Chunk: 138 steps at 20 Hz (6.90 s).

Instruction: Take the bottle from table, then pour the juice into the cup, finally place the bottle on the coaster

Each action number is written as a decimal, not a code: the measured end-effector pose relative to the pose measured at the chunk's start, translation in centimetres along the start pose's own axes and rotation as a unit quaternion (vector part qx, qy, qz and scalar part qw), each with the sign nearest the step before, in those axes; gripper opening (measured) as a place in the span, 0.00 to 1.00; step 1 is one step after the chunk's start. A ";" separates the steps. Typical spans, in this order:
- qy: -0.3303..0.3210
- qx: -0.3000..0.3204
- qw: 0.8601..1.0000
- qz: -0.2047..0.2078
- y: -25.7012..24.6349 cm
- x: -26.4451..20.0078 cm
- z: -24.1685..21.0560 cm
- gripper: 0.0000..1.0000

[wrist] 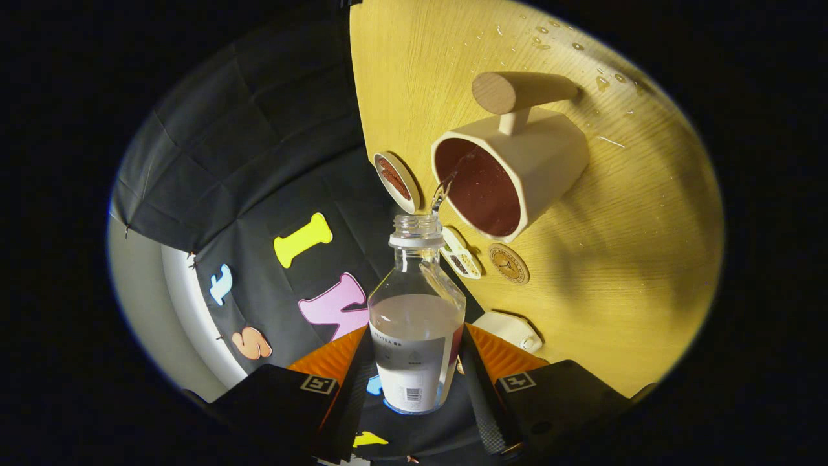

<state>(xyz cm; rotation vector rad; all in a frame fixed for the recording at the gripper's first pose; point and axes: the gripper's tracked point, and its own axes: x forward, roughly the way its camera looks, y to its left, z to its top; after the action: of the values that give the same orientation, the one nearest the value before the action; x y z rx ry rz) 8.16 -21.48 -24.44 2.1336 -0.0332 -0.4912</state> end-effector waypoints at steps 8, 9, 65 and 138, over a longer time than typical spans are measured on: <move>0.001 0.046 0.999 0.005 0.7 0.0 -0.2 0.75; -0.002 0.053 0.999 0.007 0.8 0.0 -0.1 0.75; -0.026 -0.108 0.994 -0.003 2.2 -0.3 -1.9 0.75; -0.186 -0.869 0.457 -0.035 -7.5 20.0 -5.1 0.80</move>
<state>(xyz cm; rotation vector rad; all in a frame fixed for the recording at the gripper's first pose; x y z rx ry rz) 27.14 -17.25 -34.55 -0.0789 0.2283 -0.5700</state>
